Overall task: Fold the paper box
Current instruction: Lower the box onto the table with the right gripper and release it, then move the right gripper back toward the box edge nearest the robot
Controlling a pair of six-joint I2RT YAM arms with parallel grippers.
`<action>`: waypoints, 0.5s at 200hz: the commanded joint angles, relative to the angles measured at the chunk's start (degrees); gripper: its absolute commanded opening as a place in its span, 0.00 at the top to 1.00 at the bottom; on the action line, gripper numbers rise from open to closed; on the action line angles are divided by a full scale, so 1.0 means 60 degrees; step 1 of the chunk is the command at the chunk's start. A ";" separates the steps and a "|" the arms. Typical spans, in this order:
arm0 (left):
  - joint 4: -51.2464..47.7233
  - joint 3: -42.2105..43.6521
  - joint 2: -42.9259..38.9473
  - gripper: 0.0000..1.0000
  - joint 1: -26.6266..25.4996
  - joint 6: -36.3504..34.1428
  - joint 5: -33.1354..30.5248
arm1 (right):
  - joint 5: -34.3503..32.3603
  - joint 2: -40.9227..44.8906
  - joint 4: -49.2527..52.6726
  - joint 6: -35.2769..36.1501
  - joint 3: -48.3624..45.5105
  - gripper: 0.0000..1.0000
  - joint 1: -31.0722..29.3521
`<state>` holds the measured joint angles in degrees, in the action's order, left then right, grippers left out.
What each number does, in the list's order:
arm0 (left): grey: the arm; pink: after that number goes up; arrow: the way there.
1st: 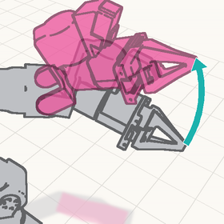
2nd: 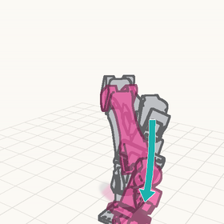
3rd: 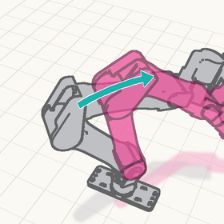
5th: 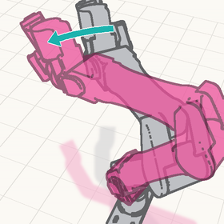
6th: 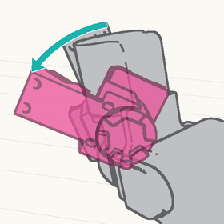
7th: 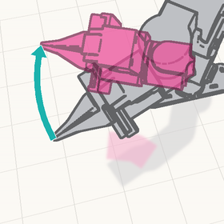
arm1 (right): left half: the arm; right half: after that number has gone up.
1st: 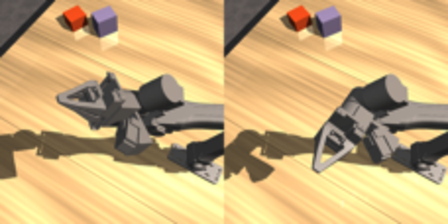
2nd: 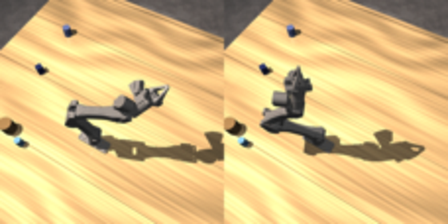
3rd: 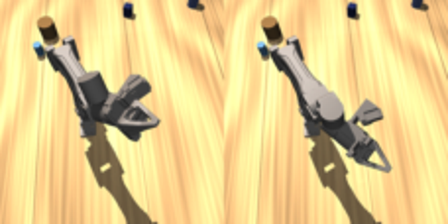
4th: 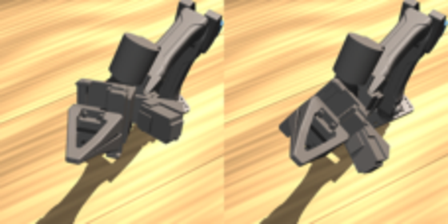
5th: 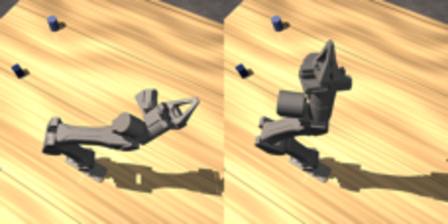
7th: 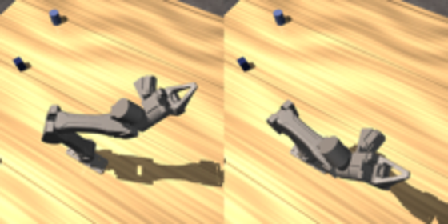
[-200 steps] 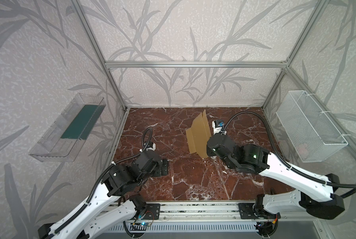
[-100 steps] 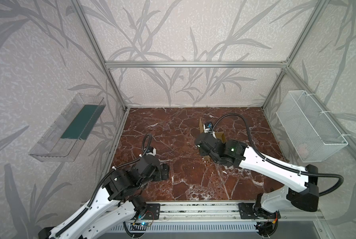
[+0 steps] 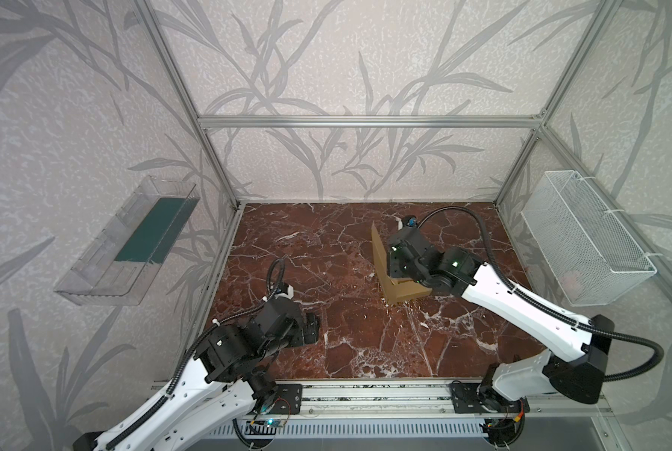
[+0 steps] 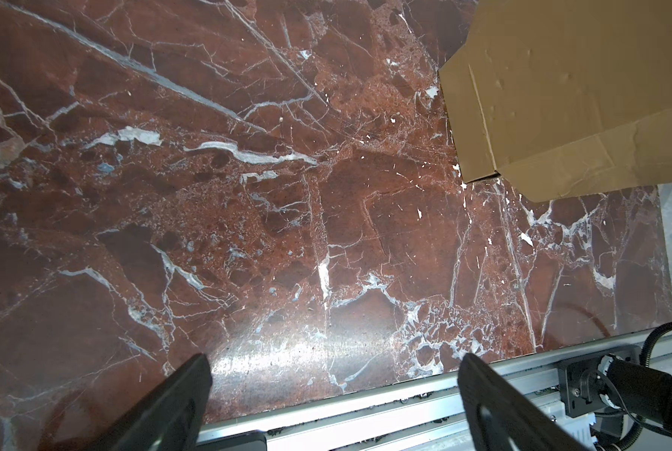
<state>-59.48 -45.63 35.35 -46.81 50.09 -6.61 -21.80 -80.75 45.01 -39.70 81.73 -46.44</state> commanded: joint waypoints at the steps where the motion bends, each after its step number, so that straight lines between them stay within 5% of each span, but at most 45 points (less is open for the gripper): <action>1: 0.0086 0.0287 -0.0134 0.01 -0.0027 0.0442 0.0171 | 0.0962 0.0781 -0.0158 0.0451 -0.0751 0.41 0.1364; 65: 0.0624 0.0773 -0.0099 0.01 -0.0036 0.0735 0.0188 | 0.2272 0.0825 -0.1454 0.0977 -0.3158 0.40 0.4897; 100: 0.0857 0.1099 -0.0092 0.01 -0.0041 0.0879 0.0334 | 0.2604 0.0519 -0.1880 0.1051 -0.3760 0.38 0.5454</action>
<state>-55.37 -40.95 34.70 -46.87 53.91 -5.28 -9.08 -76.99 36.86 -34.41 59.88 -14.39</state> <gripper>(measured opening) 0.991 0.609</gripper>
